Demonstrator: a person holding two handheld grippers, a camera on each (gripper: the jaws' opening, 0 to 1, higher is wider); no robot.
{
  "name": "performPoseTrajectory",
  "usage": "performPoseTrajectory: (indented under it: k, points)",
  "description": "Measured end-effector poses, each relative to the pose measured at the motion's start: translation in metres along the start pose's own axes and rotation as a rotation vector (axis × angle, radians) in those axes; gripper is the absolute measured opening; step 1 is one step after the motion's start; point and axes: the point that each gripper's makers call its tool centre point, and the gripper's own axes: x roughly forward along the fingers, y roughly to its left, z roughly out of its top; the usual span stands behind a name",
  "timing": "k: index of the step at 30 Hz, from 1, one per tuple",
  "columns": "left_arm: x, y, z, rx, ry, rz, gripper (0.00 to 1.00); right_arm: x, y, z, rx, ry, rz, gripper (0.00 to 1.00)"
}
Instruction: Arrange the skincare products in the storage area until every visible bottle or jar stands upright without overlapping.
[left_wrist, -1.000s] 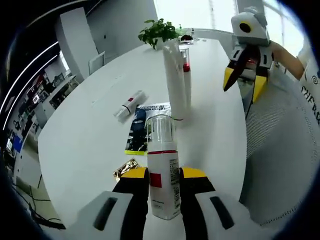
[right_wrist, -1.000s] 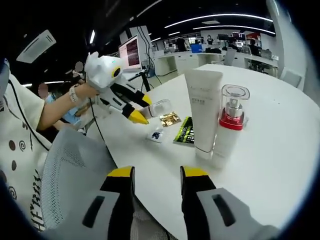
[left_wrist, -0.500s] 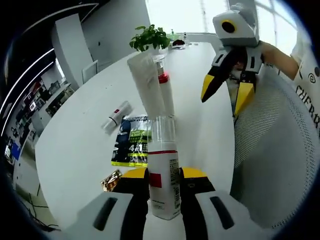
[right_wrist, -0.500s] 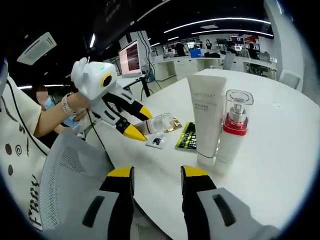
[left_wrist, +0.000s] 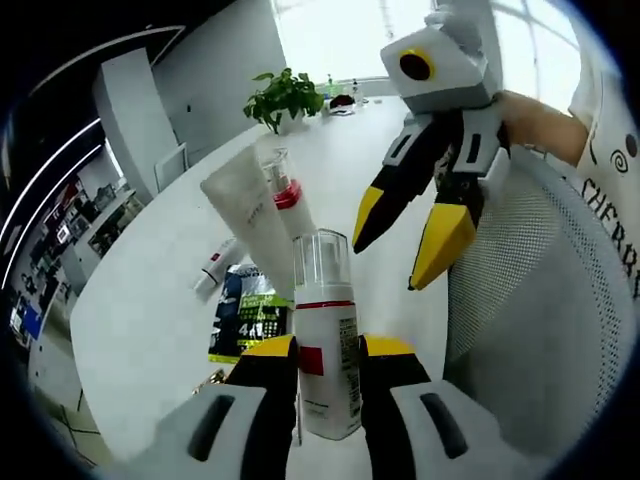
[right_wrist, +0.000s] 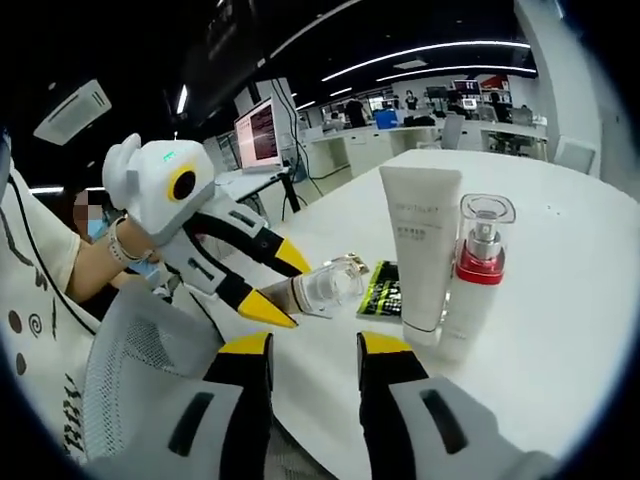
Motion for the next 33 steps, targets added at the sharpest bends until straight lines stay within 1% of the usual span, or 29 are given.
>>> performPoseTrajectory:
  k: [2,4,6,7,10,11,12,13,14,16,17,19,20,22,23,24,26,27,28,30,32,33]
  points:
    - [0.001,0.001,0.002,-0.007,-0.011,0.008,0.20,0.001,0.001,0.006,0.049,-0.043,0.009,0.32]
    - [0.002,0.000,0.004,-0.015,-0.022,-0.002,0.20,-0.001,0.001,0.008,0.061,-0.061,0.010,0.32]
    - [0.003,-0.001,0.005,-0.022,-0.037,-0.008,0.20,-0.001,-0.002,0.013,0.063,-0.087,-0.009,0.33]
    - [0.003,-0.001,0.006,-0.023,-0.038,-0.008,0.20,-0.001,-0.002,0.013,0.066,-0.089,-0.009,0.33]
    - [0.003,-0.002,0.008,-0.038,-0.053,-0.003,0.20,-0.002,-0.002,0.017,0.126,-0.122,0.003,0.33]
    - [0.003,-0.003,0.009,-0.040,-0.057,-0.005,0.20,-0.002,-0.003,0.017,0.133,-0.127,0.003,0.32]
    - [0.003,-0.005,0.010,-0.046,-0.064,-0.005,0.20,-0.002,-0.005,0.020,0.149,-0.151,-0.002,0.31]
    - [0.003,-0.006,0.011,-0.048,-0.068,-0.006,0.20,-0.002,-0.004,0.020,0.156,-0.154,0.003,0.31]
    - [0.003,-0.006,0.013,-0.049,-0.079,0.000,0.20,-0.002,-0.001,0.023,0.202,-0.177,0.024,0.31]
    - [0.003,-0.006,0.013,-0.066,-0.088,0.012,0.20,-0.002,-0.002,0.026,0.240,-0.209,0.037,0.31]
    - [0.003,-0.005,0.013,-0.071,-0.091,0.015,0.20,-0.002,-0.003,0.024,0.243,-0.205,0.031,0.31]
    - [0.002,-0.006,0.015,-0.085,-0.103,0.024,0.20,-0.004,-0.005,0.027,0.264,-0.232,0.029,0.29]
    - [0.002,-0.007,0.015,-0.083,-0.104,0.028,0.20,-0.004,-0.004,0.028,0.294,-0.243,0.042,0.29]
    - [0.001,-0.007,0.016,-0.080,-0.109,0.045,0.20,-0.004,-0.006,0.028,0.301,-0.250,0.043,0.29]
    - [0.000,-0.007,0.018,-0.068,-0.114,0.057,0.20,-0.004,-0.006,0.029,0.309,-0.254,0.043,0.29]
    - [-0.001,-0.005,0.020,-0.036,-0.118,0.081,0.20,-0.004,-0.005,0.031,0.320,-0.265,0.045,0.28]
    - [-0.001,-0.005,0.021,-0.010,-0.109,0.108,0.20,-0.004,-0.006,0.035,0.342,-0.289,0.045,0.26]
    - [-0.001,-0.006,0.021,-0.013,-0.109,0.107,0.20,-0.004,-0.005,0.036,0.352,-0.297,0.050,0.26]
    - [-0.001,-0.005,0.021,-0.017,-0.109,0.108,0.20,-0.004,-0.006,0.038,0.380,-0.310,0.060,0.26]
    - [-0.001,-0.005,0.024,-0.023,-0.119,0.115,0.20,-0.005,-0.008,0.040,0.407,-0.336,0.051,0.26]
    - [0.000,-0.006,0.026,-0.007,-0.116,0.126,0.21,-0.005,-0.010,0.041,0.420,-0.342,0.052,0.24]
    - [0.000,-0.007,0.026,0.014,-0.110,0.133,0.21,-0.005,-0.010,0.041,0.428,-0.345,0.049,0.24]
